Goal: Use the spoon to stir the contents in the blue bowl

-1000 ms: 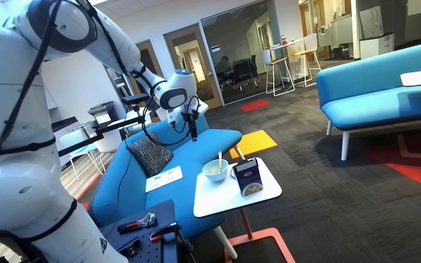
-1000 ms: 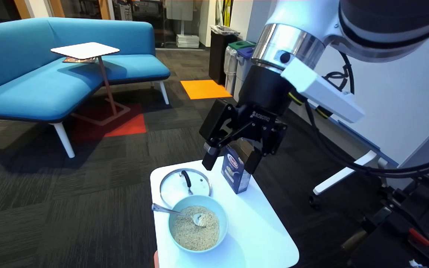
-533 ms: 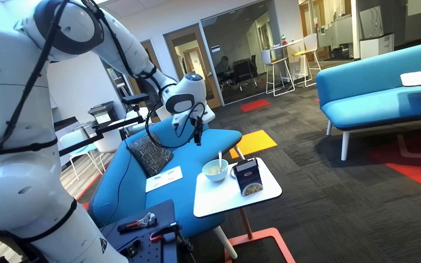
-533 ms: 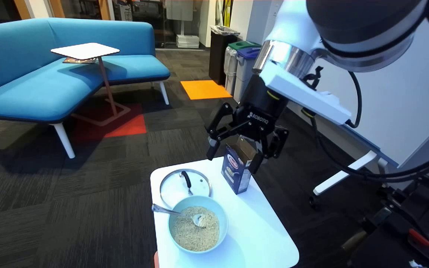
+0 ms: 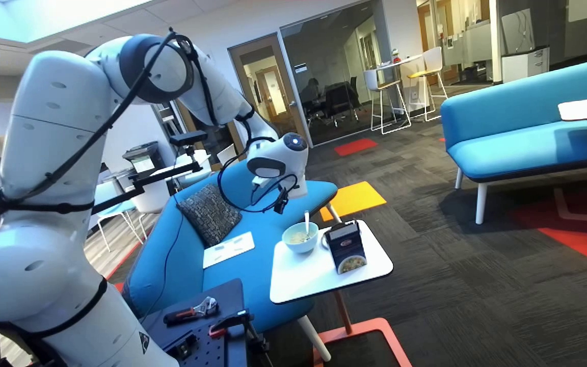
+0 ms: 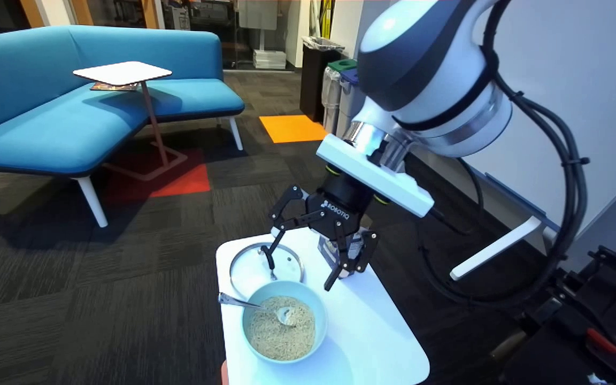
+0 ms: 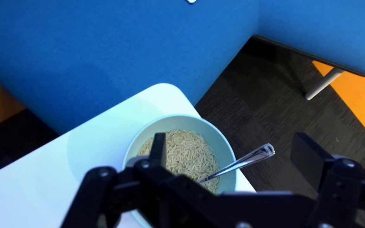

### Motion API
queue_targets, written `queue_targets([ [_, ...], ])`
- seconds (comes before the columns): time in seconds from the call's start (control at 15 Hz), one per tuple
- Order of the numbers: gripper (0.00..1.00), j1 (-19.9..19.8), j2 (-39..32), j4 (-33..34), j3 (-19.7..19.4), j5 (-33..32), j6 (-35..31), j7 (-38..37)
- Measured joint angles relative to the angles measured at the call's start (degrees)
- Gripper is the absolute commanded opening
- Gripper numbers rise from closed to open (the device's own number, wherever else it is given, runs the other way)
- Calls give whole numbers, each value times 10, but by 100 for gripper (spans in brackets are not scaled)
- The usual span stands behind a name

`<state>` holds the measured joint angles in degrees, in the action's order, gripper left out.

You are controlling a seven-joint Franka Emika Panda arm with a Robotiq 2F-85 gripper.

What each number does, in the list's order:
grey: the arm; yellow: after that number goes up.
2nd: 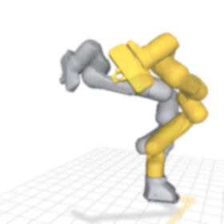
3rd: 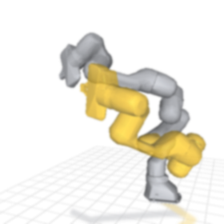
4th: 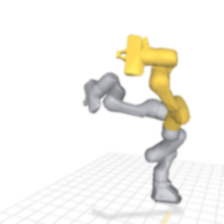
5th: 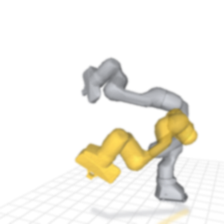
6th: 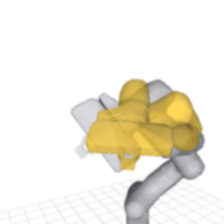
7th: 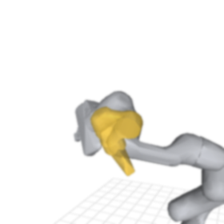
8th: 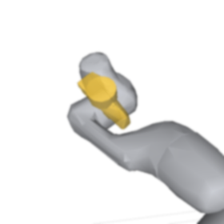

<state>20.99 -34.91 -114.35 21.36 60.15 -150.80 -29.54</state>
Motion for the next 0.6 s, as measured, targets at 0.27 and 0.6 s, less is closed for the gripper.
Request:
queue_targets([
  [0.27, 100, -16, -49, 48, 19, 136, 16, 132],
  [0.6, 100, -10, -47, 53, 13, 161, 25, 167],
])
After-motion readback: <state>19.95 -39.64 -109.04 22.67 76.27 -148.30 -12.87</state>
